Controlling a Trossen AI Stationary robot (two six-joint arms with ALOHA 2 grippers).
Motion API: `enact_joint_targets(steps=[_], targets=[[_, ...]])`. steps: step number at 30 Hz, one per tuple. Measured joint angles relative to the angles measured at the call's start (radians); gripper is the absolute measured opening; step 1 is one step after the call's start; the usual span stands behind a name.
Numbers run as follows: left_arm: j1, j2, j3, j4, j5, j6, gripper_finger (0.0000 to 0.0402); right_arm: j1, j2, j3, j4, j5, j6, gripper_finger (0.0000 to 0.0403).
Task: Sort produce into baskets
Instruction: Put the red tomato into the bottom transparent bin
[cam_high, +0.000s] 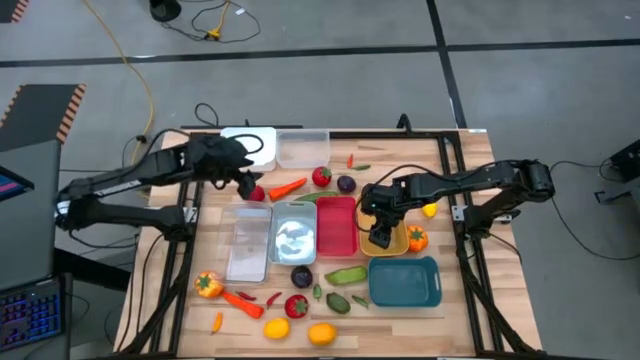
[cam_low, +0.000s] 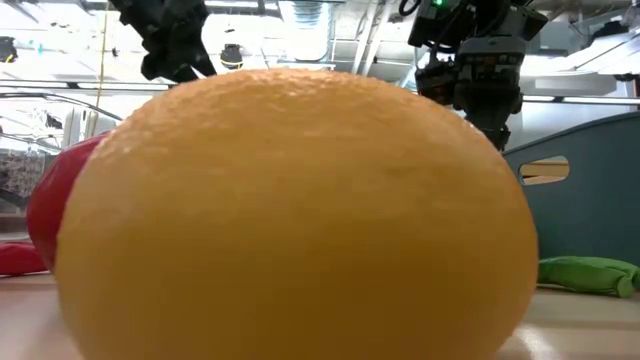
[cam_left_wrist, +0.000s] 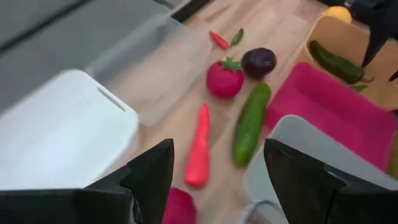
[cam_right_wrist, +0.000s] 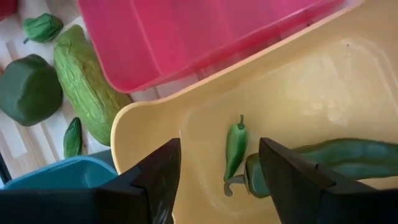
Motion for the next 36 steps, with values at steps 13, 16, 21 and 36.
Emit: enact_joint_targets(steps=[13,16,21,36], targets=[[0.101,0.090,0.042,-0.172,0.070,-0.258,0.0237,0.000,-0.181,-0.001,-0.100,0.196,-0.045,0.0244],[0.136,0.103,0.042,-0.196,0.094,-0.269,0.0237,0.000,-0.235,-0.001,-0.143,0.291,-0.044,0.0244],[0.170,0.140,0.043,-0.223,0.099,-0.274,0.0237,-0.016,-0.304,-0.001,-0.174,0.383,-0.044,0.0244],[0.179,0.325,0.043,-0.222,0.091,-0.206,0.0243,-0.068,-0.374,-0.001,-0.177,0.387,-0.044,0.0244]])
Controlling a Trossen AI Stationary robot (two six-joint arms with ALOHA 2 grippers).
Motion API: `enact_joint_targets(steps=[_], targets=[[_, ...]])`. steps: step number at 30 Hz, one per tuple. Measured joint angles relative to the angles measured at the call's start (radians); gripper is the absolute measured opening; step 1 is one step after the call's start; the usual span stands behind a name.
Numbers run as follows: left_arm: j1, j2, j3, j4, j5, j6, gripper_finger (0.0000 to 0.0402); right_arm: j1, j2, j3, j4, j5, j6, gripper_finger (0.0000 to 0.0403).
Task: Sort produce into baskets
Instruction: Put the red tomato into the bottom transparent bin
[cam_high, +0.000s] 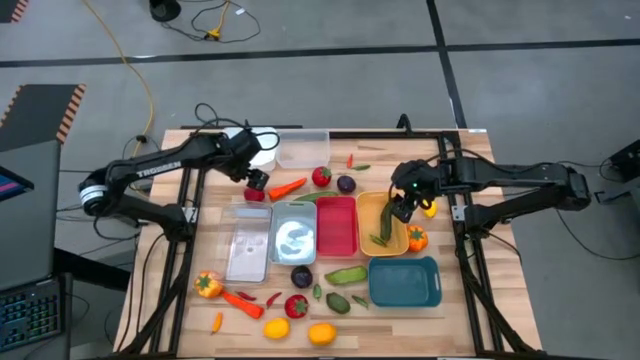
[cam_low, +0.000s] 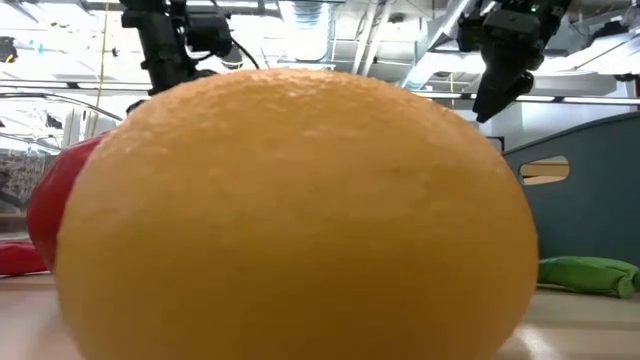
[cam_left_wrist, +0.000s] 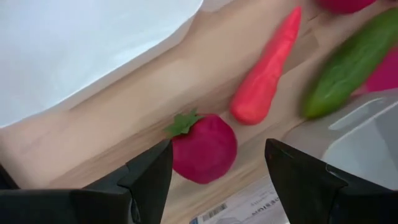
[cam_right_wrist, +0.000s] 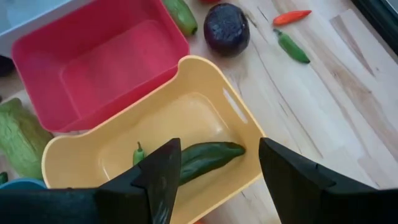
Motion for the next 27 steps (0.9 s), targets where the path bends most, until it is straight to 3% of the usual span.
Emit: enact_joint_targets(steps=[14,27], targets=[[0.000,0.175,0.000,-0.016,0.091,0.044,0.0243,0.000,0.000,0.000,0.000,0.000,0.001,0.0244],[0.005,0.188,0.000,-0.025,0.051,0.065,0.0242,0.000,0.000,0.000,0.000,0.000,-0.023,0.0244]])
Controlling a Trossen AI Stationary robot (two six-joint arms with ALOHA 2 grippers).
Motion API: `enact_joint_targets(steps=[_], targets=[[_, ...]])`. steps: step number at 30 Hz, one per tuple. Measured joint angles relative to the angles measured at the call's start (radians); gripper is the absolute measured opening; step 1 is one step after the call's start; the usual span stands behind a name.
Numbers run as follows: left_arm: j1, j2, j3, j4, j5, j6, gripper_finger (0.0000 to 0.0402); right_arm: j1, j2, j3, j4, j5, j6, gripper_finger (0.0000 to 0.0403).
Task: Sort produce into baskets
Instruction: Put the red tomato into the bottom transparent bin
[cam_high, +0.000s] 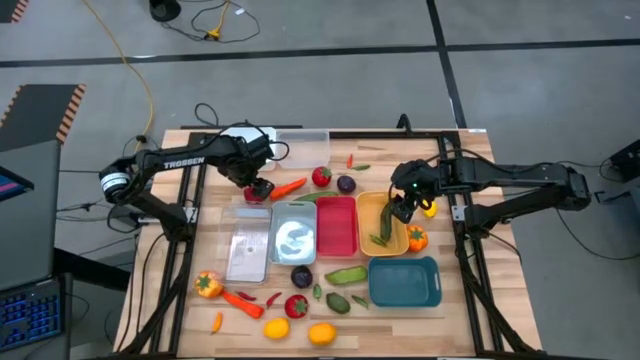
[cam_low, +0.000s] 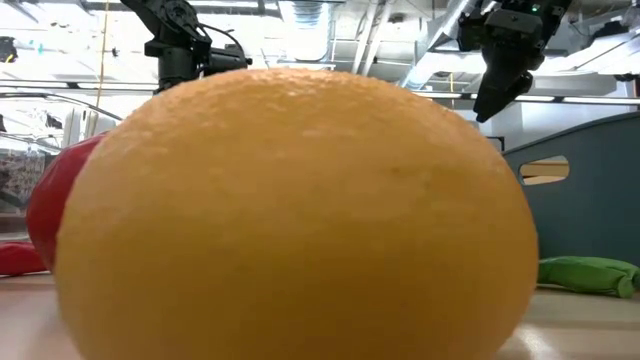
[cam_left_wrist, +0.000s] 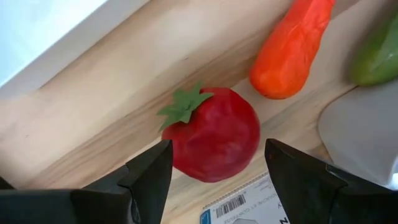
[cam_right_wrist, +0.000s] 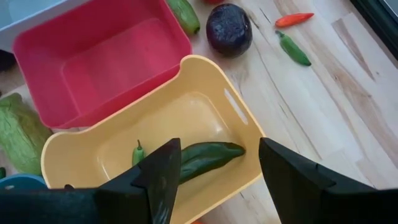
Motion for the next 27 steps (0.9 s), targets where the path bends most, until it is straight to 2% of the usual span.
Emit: enact_joint_targets(steps=[7,17,22,27], targets=[[0.000,0.000,0.000,-0.007,-0.001,0.042,0.0246,0.000,0.000,0.000,0.000,-0.002,0.000,0.0244],[0.001,0.000,0.000,-0.038,-0.081,0.043,0.0294,0.000,0.000,0.000,0.000,-0.003,0.000,0.0244],[0.000,0.000,0.000,-0.038,-0.050,0.042,0.0298,0.000,0.000,0.000,0.000,-0.003,0.000,0.0244],[0.000,0.000,-0.001,-0.036,-0.078,0.015,0.0299,0.000,0.000,0.000,0.000,-0.003,0.000,0.0244]])
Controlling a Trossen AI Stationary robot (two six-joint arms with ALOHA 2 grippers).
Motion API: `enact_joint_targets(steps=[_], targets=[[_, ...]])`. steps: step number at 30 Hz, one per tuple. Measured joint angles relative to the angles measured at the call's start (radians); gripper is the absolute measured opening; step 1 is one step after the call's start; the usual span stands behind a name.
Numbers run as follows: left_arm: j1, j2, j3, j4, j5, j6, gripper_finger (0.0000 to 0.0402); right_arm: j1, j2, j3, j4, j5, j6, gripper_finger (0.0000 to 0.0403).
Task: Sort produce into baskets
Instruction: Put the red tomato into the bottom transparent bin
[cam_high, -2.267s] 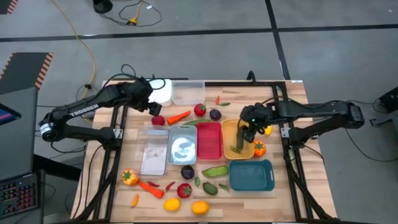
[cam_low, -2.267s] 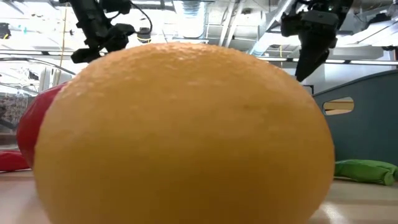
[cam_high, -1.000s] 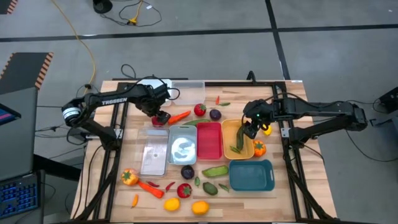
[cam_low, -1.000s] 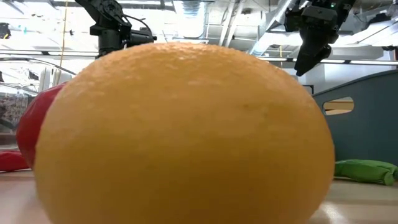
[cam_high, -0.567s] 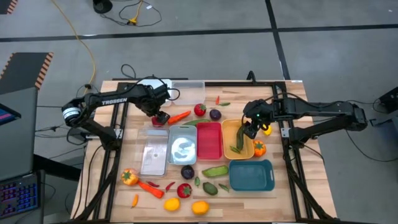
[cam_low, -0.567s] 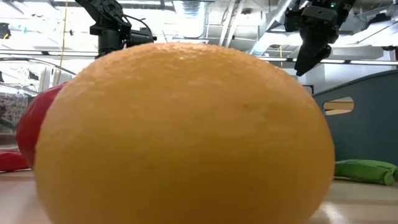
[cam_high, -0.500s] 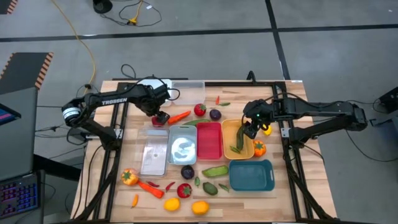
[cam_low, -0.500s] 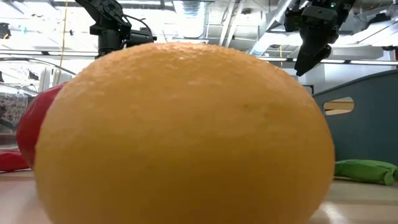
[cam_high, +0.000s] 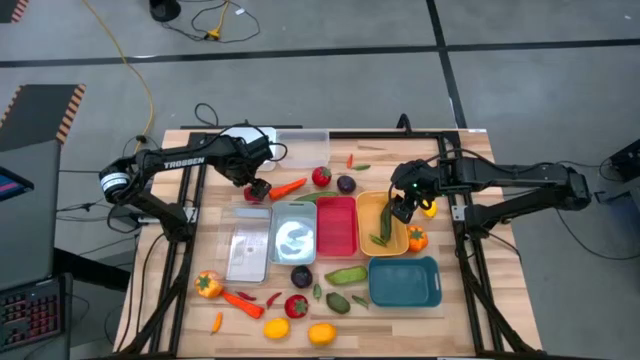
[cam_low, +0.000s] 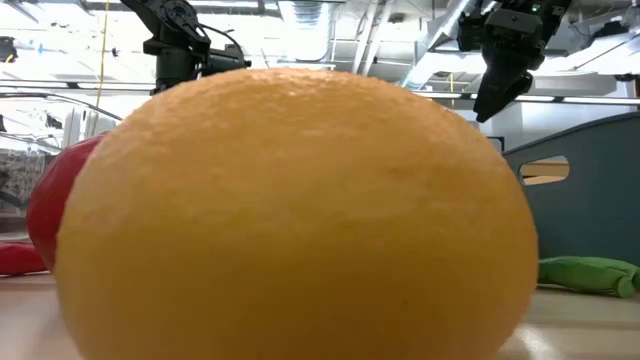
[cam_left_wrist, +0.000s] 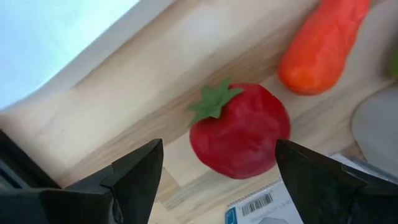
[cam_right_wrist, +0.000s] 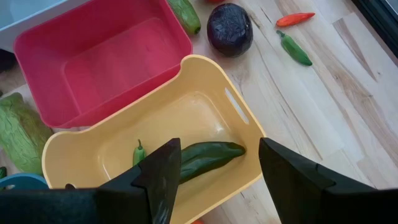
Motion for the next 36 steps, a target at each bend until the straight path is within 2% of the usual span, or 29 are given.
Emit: enact_joint_targets(steps=[8,36], targets=[[0.000,0.002,-0.055,0.027,0.006,-0.026,0.0299,0.000,0.000,0.000,0.000,0.000,0.000,0.0244],[0.000,0.002,-0.075,0.006,-0.028,-0.056,0.0299,0.000,0.000,0.000,-0.009,0.000,0.000,0.0244]])
